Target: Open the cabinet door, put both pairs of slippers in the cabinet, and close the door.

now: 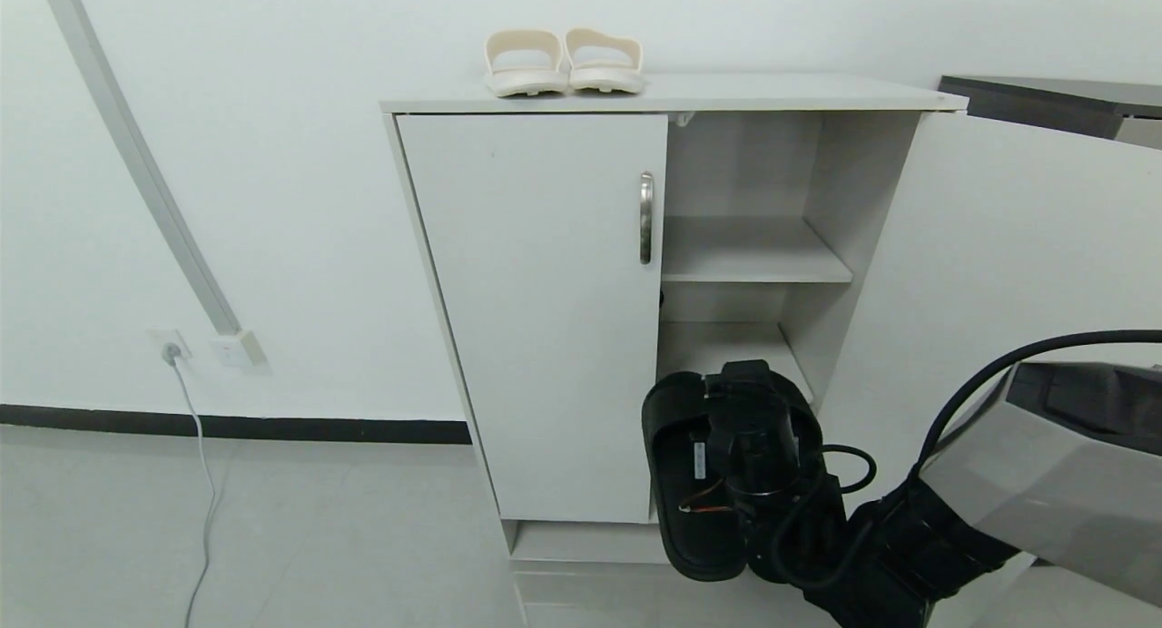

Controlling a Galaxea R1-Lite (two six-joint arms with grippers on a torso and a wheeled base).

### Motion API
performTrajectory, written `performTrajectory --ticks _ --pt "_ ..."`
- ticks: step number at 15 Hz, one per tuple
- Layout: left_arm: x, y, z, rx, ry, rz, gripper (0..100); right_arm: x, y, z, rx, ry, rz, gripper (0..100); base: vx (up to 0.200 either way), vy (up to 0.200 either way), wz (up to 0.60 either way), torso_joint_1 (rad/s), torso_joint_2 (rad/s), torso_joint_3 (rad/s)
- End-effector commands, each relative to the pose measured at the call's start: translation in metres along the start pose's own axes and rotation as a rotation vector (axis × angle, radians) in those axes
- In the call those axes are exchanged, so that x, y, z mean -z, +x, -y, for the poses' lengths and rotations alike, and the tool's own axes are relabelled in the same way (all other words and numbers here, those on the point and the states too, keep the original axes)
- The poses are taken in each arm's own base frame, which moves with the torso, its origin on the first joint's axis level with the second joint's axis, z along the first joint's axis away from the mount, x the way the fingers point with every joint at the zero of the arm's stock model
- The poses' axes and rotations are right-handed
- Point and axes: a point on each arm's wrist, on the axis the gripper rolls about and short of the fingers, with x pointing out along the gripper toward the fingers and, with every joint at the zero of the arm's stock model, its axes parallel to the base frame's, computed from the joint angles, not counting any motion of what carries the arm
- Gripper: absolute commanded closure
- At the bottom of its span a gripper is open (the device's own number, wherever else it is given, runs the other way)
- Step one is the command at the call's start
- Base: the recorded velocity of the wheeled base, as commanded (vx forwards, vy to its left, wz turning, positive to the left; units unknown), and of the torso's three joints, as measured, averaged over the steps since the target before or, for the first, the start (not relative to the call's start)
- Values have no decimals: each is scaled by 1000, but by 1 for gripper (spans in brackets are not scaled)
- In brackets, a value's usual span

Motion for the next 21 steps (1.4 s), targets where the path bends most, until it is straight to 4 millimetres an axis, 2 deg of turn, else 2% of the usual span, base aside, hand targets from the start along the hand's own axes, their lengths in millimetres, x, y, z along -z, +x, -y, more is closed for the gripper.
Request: performTrajectory --ticks 1,3,6,11,17,21 --pt "0 0 0 0 0 -1 100 1 0 0 1 -1 -1 100 0 -200 0 2 7 2" --pt "0 0 0 0 0 -1 100 2 1 0 2 -3 -3 100 0 -200 0 2 2 7" --pt "0 0 0 0 0 -1 100 6 5 -3 -8 -7 -11 100 0 0 0 0 0 0" --pt "0 0 0 0 6 -1 100 19 23 -21 -71 25 -23 100 0 0 0 0 0 0" --pt "0 0 0 1 2 -1 100 34 36 -27 -66 33 -40 100 0 0 0 0 0 0" --pt "0 0 0 1 5 -3 100 36 46 -29 -55 67 -34 100 0 0 0 0 0 0"
